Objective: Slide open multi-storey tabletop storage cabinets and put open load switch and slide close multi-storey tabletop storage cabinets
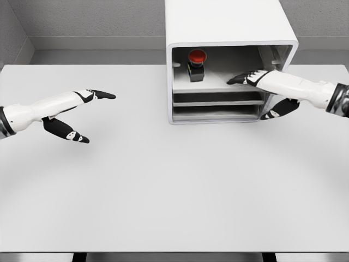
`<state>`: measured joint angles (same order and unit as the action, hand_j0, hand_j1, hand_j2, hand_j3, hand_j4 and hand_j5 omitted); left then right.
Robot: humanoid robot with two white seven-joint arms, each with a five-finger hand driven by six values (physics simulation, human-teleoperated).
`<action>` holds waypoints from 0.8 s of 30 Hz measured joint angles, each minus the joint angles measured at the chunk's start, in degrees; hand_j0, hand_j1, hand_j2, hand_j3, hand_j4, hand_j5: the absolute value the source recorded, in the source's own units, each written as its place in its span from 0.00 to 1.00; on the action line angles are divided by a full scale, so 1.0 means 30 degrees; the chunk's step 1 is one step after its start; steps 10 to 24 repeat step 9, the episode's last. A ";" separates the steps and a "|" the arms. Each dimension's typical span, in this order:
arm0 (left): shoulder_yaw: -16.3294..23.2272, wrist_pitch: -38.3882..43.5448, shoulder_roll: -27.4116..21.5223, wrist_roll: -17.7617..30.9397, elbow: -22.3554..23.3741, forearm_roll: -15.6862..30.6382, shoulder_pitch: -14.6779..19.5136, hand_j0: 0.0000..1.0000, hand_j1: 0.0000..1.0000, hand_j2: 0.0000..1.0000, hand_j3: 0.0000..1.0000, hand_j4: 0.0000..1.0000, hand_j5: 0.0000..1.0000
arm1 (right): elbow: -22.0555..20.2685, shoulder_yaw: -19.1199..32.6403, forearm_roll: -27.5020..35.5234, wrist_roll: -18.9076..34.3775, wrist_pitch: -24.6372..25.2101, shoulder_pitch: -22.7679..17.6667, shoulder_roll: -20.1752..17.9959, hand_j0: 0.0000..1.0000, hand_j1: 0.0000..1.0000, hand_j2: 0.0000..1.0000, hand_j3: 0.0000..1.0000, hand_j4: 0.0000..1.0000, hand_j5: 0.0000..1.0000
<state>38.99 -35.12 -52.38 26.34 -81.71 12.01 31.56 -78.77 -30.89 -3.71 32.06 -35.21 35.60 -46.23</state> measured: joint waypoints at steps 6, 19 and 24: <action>-0.0005 0.0000 0.0016 0.0014 -0.0002 0.0001 -0.0002 1.00 1.00 1.00 1.00 1.00 1.00 | -0.4159 -0.0275 0.1801 -0.0209 0.0022 -0.0851 -0.5234 1.00 1.00 1.00 1.00 1.00 1.00; -0.0005 0.0001 0.0008 0.0015 0.0012 0.0003 -0.0030 1.00 1.00 1.00 1.00 1.00 1.00 | -0.4748 -0.0959 0.2220 -0.1091 0.0018 -0.0968 -0.7958 1.00 1.00 1.00 1.00 1.00 1.00; -0.0005 0.0001 0.0008 0.0015 0.0012 0.0003 -0.0030 1.00 1.00 1.00 1.00 1.00 1.00 | -0.4748 -0.0959 0.2220 -0.1091 0.0018 -0.0968 -0.7958 1.00 1.00 1.00 1.00 1.00 1.00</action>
